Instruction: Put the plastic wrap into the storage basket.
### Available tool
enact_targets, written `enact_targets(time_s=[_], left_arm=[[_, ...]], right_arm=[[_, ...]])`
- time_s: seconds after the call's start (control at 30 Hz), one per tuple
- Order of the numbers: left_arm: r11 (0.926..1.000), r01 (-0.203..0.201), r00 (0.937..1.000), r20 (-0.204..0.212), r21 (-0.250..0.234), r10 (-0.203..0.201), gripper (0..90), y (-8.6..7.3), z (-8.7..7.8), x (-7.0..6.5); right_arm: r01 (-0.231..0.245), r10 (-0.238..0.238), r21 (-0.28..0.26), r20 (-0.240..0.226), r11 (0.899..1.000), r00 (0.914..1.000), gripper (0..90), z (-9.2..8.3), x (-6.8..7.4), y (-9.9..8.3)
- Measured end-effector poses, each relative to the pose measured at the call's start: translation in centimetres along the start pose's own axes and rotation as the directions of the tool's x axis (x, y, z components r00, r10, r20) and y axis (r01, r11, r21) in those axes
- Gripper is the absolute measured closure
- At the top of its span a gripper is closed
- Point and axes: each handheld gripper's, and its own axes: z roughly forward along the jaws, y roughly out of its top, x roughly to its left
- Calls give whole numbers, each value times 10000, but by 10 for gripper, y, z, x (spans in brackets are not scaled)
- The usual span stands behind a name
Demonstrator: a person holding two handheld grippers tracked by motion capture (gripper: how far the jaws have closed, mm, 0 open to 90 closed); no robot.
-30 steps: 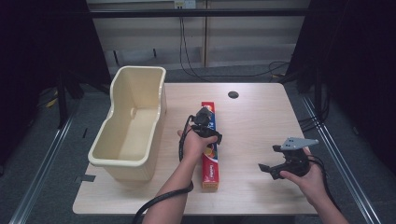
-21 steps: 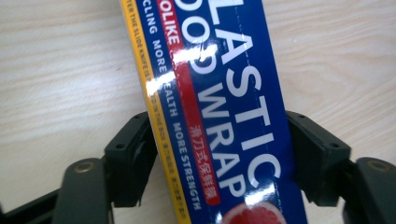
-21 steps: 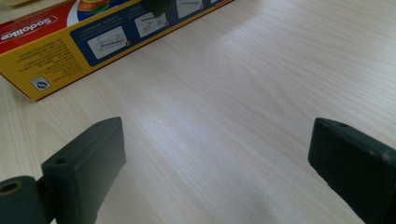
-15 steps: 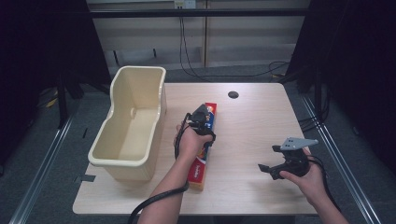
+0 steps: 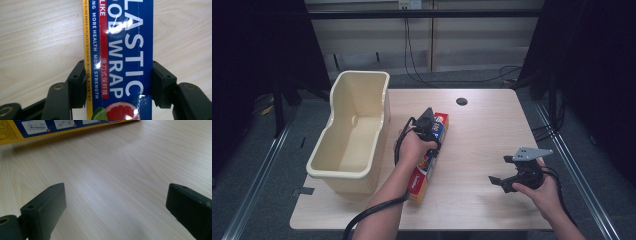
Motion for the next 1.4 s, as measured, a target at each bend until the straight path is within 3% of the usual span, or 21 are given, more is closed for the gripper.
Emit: enact_targets(time_s=[0.1, 0.37, 0.4, 0.73, 0.87, 0.97, 1.1, 1.13, 1.4], left_arm=[[9995, -281, 9996, -93, 143, 282, 410, 0, -8, 0], [9994, -313, 9995, -90, 174, 315, 410, 2, -34, -4], [9986, -454, 9989, -137, 258, 458, 410, 3, -37, -4], [9988, -230, 9997, -77, 428, 233, 411, 3, -65, -1], [9976, -408, 9991, -95, 561, 414, 411, 2, -76, 1], [9988, -255, 9996, -83, 425, 259, 411, 2, -80, 0], [9979, -449, 9990, -55, 472, 452, 410, 4, -90, 1], [9988, -296, 9995, -39, 377, 298, 411, 4, -92, 0], [9988, -375, 9993, -41, 305, 377, 410, 6, -112, 1]], right_arm=[[28, -28, -29, -22, 10000, 10000, 20, 0, 0, 0], [-69, 68, -60, -107, 10000, 9999, 18, 0, -1, 0], [-75, 75, -62, -114, 10000, 9999, 19, 0, -1, 0], [-95, 93, -85, -226, 9999, 9997, 18, -1, -1, 0], [-87, 84, -106, -220, 9999, 9997, 18, -1, -1, 0], [-101, 99, -97, -204, 9999, 9997, 18, -1, -1, 0], [-105, 102, -122, -227, 9999, 9997, 18, -1, 0, 1], [-85, 82, -126, -241, 9999, 9997, 18, -1, -1, 1], [-15, 13, -97, -266, 10000, 9996, 19, -1, 0, 1]])
